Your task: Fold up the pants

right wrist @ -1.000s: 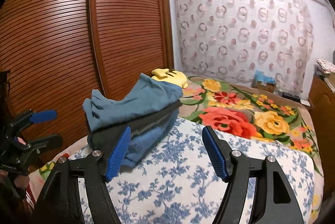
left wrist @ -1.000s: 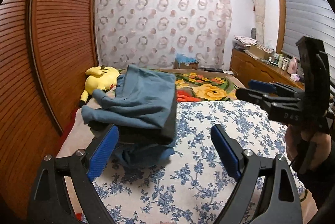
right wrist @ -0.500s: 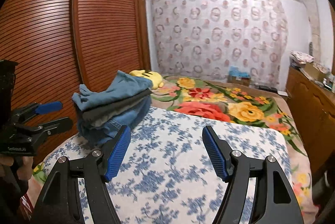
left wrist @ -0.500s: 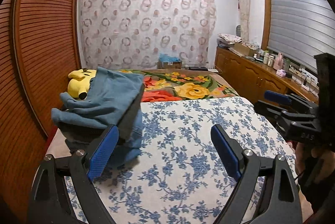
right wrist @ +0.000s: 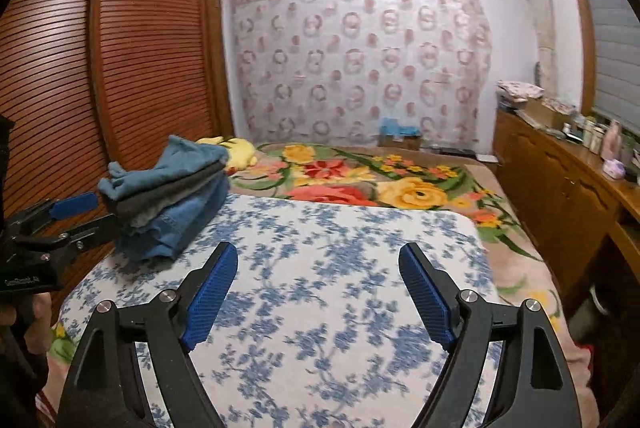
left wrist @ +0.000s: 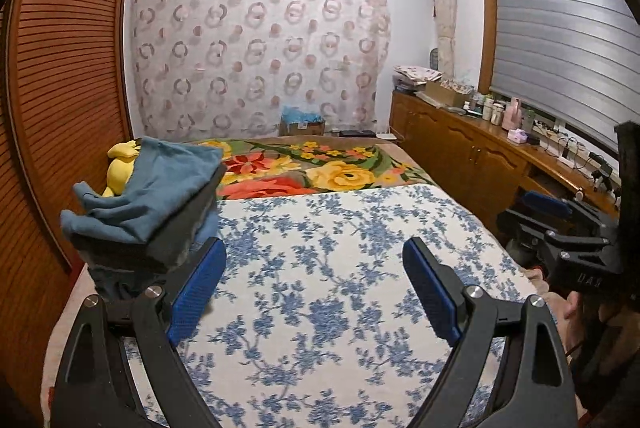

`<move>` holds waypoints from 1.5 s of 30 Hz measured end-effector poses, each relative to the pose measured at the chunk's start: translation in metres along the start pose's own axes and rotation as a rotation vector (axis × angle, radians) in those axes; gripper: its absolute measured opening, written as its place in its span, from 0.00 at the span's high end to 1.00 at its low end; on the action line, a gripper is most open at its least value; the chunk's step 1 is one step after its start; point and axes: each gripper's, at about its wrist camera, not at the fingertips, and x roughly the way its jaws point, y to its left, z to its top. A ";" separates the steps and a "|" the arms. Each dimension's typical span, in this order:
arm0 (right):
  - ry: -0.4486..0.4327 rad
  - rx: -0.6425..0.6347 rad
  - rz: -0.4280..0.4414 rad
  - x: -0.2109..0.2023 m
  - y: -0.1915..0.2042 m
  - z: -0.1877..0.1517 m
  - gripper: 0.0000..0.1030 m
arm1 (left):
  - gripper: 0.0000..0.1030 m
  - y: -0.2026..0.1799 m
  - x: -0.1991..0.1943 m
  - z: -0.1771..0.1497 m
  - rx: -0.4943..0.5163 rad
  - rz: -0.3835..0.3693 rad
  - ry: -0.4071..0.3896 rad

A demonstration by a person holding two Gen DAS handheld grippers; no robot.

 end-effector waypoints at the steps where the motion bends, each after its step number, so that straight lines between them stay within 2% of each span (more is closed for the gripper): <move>1: -0.003 0.006 -0.009 -0.003 0.000 0.000 0.18 | 0.12 -0.003 0.000 0.001 0.000 -0.002 -0.002; 13: -0.063 0.043 -0.091 -0.029 0.020 0.001 0.18 | 0.12 -0.019 -0.007 0.015 0.001 -0.008 -0.031; 20: -0.086 0.051 -0.089 -0.038 0.036 -0.002 0.18 | 0.12 -0.018 -0.022 0.018 -0.006 -0.009 -0.051; 34: -0.106 0.049 -0.063 -0.036 0.023 -0.014 0.18 | 0.12 -0.007 -0.045 0.017 0.002 0.042 -0.058; 45: -0.105 0.047 -0.064 -0.035 0.018 -0.013 0.18 | 0.12 -0.004 -0.046 0.016 -0.002 0.047 -0.061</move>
